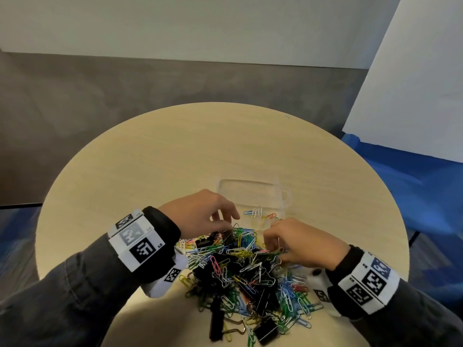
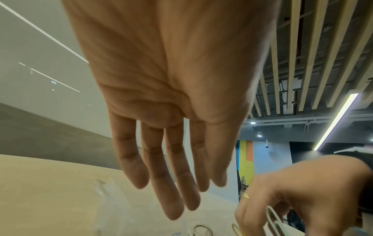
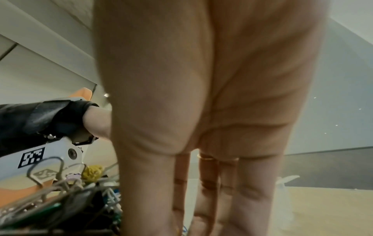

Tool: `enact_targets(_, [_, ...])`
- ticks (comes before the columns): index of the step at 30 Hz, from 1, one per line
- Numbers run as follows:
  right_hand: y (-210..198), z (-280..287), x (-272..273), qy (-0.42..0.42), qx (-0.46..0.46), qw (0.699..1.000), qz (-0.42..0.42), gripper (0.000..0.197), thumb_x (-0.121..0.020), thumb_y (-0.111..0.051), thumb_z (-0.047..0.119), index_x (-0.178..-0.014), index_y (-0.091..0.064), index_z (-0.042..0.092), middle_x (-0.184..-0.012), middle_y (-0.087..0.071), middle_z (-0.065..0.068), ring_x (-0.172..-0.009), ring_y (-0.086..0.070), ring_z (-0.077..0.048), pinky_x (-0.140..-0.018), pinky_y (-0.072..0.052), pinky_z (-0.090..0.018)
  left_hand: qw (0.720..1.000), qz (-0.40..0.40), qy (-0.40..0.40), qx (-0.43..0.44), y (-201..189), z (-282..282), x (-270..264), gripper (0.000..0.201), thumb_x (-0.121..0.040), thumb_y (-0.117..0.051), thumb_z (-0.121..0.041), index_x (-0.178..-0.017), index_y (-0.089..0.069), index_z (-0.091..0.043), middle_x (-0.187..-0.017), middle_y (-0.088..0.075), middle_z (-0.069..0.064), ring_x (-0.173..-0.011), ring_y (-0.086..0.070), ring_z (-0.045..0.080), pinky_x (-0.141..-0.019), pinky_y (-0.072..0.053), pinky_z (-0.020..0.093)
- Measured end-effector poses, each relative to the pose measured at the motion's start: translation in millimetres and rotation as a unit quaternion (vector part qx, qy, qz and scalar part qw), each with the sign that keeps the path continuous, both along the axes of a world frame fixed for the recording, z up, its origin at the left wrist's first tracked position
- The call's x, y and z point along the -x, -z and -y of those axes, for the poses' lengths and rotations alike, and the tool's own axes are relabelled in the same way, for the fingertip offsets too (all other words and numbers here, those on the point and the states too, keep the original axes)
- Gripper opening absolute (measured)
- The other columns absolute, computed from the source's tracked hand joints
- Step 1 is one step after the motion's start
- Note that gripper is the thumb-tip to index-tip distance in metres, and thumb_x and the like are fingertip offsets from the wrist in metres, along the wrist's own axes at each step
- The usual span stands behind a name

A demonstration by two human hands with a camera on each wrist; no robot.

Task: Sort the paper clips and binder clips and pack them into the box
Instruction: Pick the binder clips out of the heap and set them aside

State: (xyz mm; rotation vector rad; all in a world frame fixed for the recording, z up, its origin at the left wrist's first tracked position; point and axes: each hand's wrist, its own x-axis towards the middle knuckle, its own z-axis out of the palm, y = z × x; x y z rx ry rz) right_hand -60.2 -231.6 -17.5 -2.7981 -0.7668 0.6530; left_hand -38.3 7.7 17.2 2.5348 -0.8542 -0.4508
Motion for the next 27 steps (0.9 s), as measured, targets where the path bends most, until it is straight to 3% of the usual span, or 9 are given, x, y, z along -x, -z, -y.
enact_targets(3, [0.6, 5.2, -5.1, 0.009, -0.02, 1.0, -0.013, 0.022, -0.084, -0.066, 0.011, -0.082, -0.057, 0.03, -0.081, -0.055, 0.014, -0.073, -0.052, -0.002, -0.066, -0.038, -0.014, 1.0, 0.007, -0.008, -0.002, -2.7, -2.7, -0.7, 0.024, -0.094, -0.054, -0.033, -0.117, -0.061, -0.029, -0.103, -0.063, -0.015, -0.088, -0.06, 0.001, -0.074, -0.045, 0.017])
enact_targets(8, [-16.3, 16.9, -14.0, 0.025, -0.047, 0.998, -0.021, 0.018, -0.081, -0.075, 0.022, -0.079, -0.058, 0.03, -0.073, -0.058, 0.013, -0.068, -0.056, 0.0, -0.064, -0.042, -0.017, 1.0, 0.011, -0.006, -0.004, -6.0, -1.9, 1.2, 0.024, -0.095, -0.053, -0.032, -0.117, -0.061, -0.028, -0.104, -0.064, -0.014, -0.089, -0.06, 0.001, -0.074, -0.045, 0.017])
enact_targets(13, [-46.1, 19.3, -27.8, 0.062, -0.14, 0.982, 0.109, 0.018, -0.079, -0.077, 0.023, -0.078, -0.06, 0.029, -0.074, -0.064, 0.009, -0.069, -0.06, -0.005, -0.064, -0.05, -0.024, 1.0, -0.013, 0.003, -0.012, -3.1, 1.5, 1.7, 0.029, -0.089, -0.065, -0.027, -0.118, -0.061, -0.028, -0.102, -0.066, -0.013, -0.086, -0.062, 0.003, -0.068, -0.042, 0.014])
enact_targets(16, [-45.8, 13.5, -28.9, 0.093, -0.205, 0.962, 0.153, 0.013, -0.079, -0.076, 0.018, -0.084, -0.065, 0.023, -0.082, -0.067, 0.007, -0.077, -0.063, -0.007, -0.071, -0.055, -0.027, 0.999, -0.029, 0.02, -0.037, -2.2, 7.1, 7.0, 0.036, -0.082, -0.072, -0.031, -0.116, -0.061, -0.028, -0.105, -0.061, -0.009, -0.087, -0.063, 0.009, -0.072, -0.045, 0.022])
enact_targets(20, [-36.6, 1.7, -17.6, 0.061, -0.203, 0.968, 0.132, 0.028, -0.078, -0.077, 0.031, -0.103, -0.069, 0.021, -0.097, -0.063, 0.01, -0.09, -0.06, -0.003, -0.076, -0.055, -0.022, 0.996, -0.027, 0.038, -0.072, 3.3, 19.6, 17.2, 0.05, -0.076, -0.074, -0.043, -0.122, -0.057, -0.031, -0.112, -0.049, -0.005, -0.087, -0.053, 0.012, -0.075, -0.043, 0.025])
enact_targets(24, [-28.9, -15.7, 0.6, 0.033, -0.186, 0.982, 0.029, 0.038, -0.073, -0.076, 0.05, -0.098, -0.07, 0.022, -0.088, -0.07, 0.008, -0.077, -0.065, -0.003, -0.068, -0.055, -0.022, 0.994, -0.026, 0.047, -0.093, 11.5, 27.0, 20.5, 0.039, -0.078, -0.074, -0.034, -0.115, -0.063, -0.028, -0.109, -0.051, 0.0, -0.088, -0.056, 0.017, -0.08, -0.048, 0.033])
enact_targets(27, [-18.5, -24.4, 4.9, 0.006, -0.175, 0.985, 0.005, 0.038, -0.068, -0.079, 0.051, -0.089, -0.071, 0.021, -0.084, -0.07, 0.004, -0.074, -0.065, -0.006, -0.068, -0.054, -0.029, 0.996, -0.017, 0.058, -0.073, 15.9, 27.5, 18.8, 0.025, -0.076, -0.075, -0.027, -0.1, -0.069, -0.021, -0.09, -0.058, -0.001, -0.077, -0.053, 0.015, -0.069, -0.042, 0.028])
